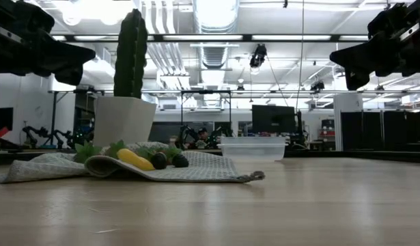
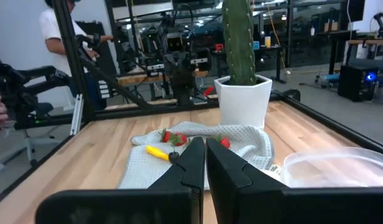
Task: Pick and placing Produce into tupperware
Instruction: Put the yellow lemon into the transparent bin
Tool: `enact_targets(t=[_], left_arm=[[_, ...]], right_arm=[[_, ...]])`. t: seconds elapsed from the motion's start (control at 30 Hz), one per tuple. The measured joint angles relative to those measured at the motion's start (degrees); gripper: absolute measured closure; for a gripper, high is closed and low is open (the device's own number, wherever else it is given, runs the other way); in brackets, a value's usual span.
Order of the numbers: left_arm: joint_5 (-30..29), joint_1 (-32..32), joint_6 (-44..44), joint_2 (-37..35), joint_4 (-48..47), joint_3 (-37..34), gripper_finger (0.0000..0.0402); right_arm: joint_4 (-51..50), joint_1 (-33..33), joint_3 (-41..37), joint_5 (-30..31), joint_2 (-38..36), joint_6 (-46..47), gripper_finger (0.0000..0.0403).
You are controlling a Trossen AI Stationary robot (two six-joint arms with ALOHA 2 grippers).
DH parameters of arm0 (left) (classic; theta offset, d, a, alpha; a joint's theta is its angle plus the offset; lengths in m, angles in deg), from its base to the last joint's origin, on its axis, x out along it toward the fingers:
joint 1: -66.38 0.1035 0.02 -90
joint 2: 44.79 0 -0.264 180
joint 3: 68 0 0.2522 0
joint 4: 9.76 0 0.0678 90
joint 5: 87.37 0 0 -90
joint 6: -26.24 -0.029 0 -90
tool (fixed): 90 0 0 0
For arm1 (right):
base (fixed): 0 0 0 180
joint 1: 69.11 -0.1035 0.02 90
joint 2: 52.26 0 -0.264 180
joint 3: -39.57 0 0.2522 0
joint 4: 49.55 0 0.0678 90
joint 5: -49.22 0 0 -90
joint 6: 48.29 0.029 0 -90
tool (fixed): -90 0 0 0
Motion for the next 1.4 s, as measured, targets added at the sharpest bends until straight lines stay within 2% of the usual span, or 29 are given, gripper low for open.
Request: enact_targets(t=[0.17, 0.23, 0.4, 0.57, 0.67, 0.87, 1.1, 1.27, 1.4], left_arm=[[-0.01, -0.01, -0.02, 0.01, 0.71, 0.0, 0.0402], [0.0, -0.02, 0.04, 0.01, 0.84, -0.01, 0.0402], [0.62, -0.02, 0.08, 0.05, 0.4, -0.01, 0.0402], [0.79, -0.02, 0.11, 0.03, 0.37, -0.01, 0.0402], [0.79, -0.02, 0.11, 0.03, 0.38, 0.0, 0.0402], [0.31, -0.02, 0.04, 0.01, 0.42, -0.01, 0.0402], [0.28, -0.02, 0.04, 0.01, 3.0, 0.0, 0.0402], [0.26, -0.02, 0.04, 0.03, 3.88, 0.01, 0.0402], [0.22, -0.02, 0.02, 0.4, 3.83, 0.01, 0.0402]], right_arm=[[4.17, 0.0, 0.01, -0.01, -0.02, 0.11, 0.0388], [7.24, 0.0, -0.01, -2.8, 0.0, -0.62, 0.0374], [13.56, -0.06, 0.04, -13.62, 0.0, 1.33, 0.031], [10.61, -1.65, 4.36, -15.46, 0.65, 0.52, 0.0243], [3.55, -4.01, 11.0, -15.47, 2.0, -2.62, 0.0212], [-18.75, -8.08, 26.37, -15.01, 8.74, -6.14, 0.0175], [-35.27, -11.17, 38.95, -15.0, 21.18, -5.4, 0.0176], [-52.7, -12.02, 47.26, -15.01, 30.44, -3.26, 0.0178], [-59.34, -12.35, 51.51, -15.2, 37.28, 1.59, 0.0179]])
